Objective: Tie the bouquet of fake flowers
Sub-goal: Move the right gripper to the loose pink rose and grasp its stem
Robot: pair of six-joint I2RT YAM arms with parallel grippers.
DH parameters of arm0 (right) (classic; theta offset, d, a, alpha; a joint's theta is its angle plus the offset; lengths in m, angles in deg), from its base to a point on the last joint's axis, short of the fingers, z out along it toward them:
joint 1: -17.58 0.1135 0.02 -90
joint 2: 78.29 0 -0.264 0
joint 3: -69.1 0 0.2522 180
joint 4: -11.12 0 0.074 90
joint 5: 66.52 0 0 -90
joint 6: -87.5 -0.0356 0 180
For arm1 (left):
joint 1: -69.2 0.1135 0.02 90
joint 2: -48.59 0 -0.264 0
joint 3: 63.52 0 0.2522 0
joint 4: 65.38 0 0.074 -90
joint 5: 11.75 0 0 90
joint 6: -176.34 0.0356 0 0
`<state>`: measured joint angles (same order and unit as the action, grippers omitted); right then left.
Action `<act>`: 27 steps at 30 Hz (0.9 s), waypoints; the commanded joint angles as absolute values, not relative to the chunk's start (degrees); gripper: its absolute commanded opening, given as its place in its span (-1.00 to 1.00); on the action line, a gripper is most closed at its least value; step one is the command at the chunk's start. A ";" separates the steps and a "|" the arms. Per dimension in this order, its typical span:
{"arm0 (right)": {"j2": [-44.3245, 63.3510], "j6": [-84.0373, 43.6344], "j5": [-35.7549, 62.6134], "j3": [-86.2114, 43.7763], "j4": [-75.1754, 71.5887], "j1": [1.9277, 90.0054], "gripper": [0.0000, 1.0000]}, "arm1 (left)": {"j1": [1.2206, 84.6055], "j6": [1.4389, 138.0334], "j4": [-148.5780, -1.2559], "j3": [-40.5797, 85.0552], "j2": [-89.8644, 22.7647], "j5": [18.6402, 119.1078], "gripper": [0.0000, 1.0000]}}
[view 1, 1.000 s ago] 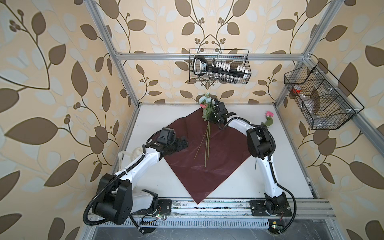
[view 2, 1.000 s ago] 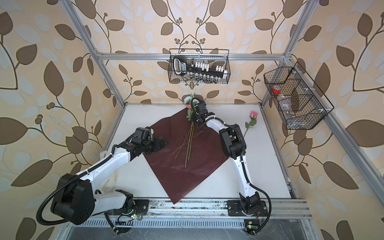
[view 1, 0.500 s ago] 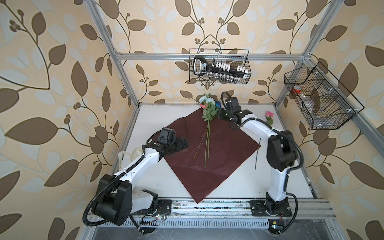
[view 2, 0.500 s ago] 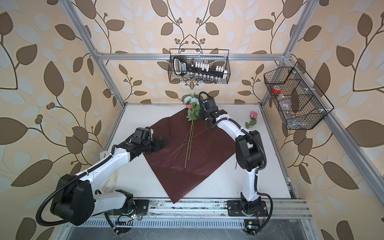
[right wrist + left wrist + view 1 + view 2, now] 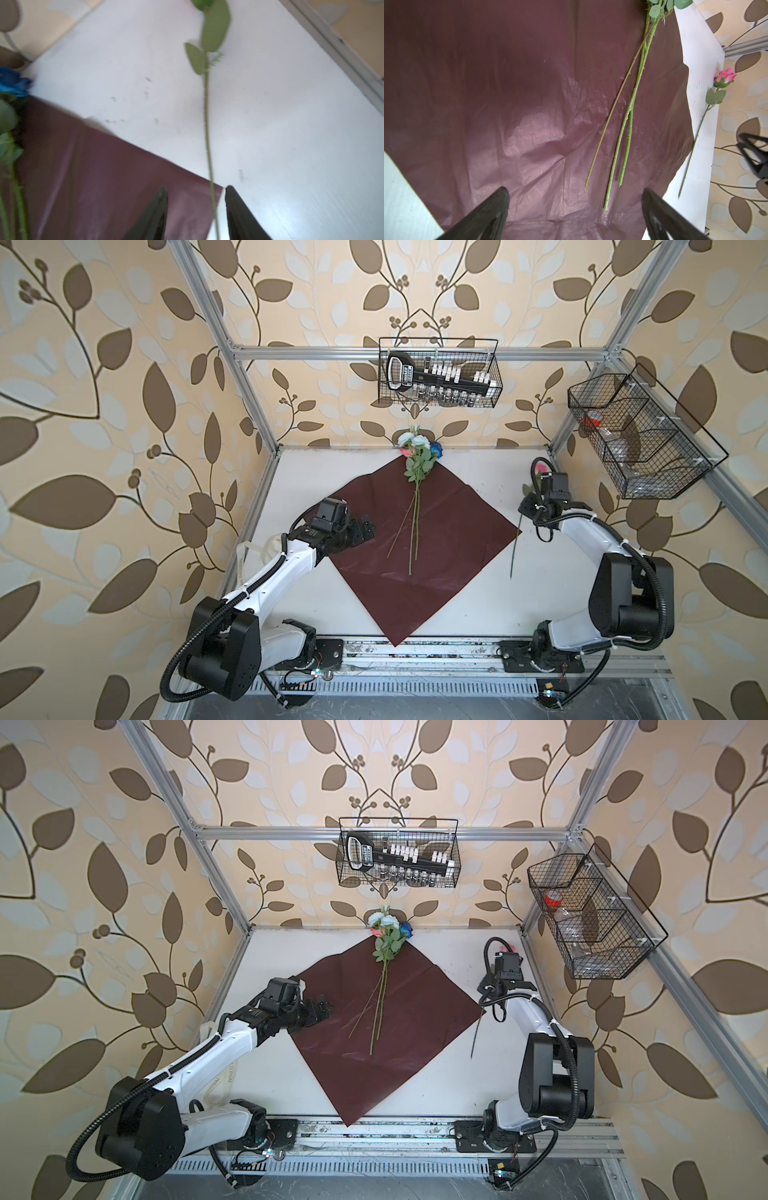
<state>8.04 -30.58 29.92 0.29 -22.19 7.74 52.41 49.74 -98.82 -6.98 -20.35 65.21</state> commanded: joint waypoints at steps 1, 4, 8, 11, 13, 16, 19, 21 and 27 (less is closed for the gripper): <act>9.77 -26.61 28.10 -0.19 -21.54 5.93 -0.03 | 52.77 49.41 -98.94 -7.40 -19.67 64.28 0.98; 13.84 -25.02 28.26 -3.03 -20.97 5.72 -0.01 | 52.77 49.25 -98.61 -7.31 -20.04 64.27 0.98; 21.23 -23.59 28.39 -9.42 -21.09 5.67 -0.02 | 52.77 49.16 -98.45 -7.49 -20.35 64.10 0.98; 27.01 -23.08 28.76 -15.05 -21.88 5.72 -0.02 | 52.77 49.12 -98.37 -7.41 -20.53 63.92 0.98; 30.62 -22.59 28.52 -19.08 -23.12 5.72 -0.02 | 52.77 49.23 -98.56 -7.18 -20.58 64.09 0.98; 36.27 -22.19 28.09 -24.19 -24.65 5.72 -0.05 | 52.77 49.31 -99.02 -6.96 -20.66 64.72 0.98; 40.52 -22.11 27.57 -27.83 -25.70 5.72 -0.09 | 52.77 49.43 -99.17 -6.70 -20.99 65.07 0.98; 42.41 -22.18 27.38 -29.30 -26.50 5.70 -0.12 | 52.77 49.65 -99.40 -6.44 -21.26 65.26 0.98; 44.85 -22.10 28.06 -29.78 -26.90 5.72 -0.39 | 52.77 49.97 -100.10 -5.23 -22.40 65.22 0.98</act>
<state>42.61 -22.60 27.97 -29.09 -24.05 5.64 52.41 49.74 -98.95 -6.98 -22.17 64.92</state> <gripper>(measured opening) 0.313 0.988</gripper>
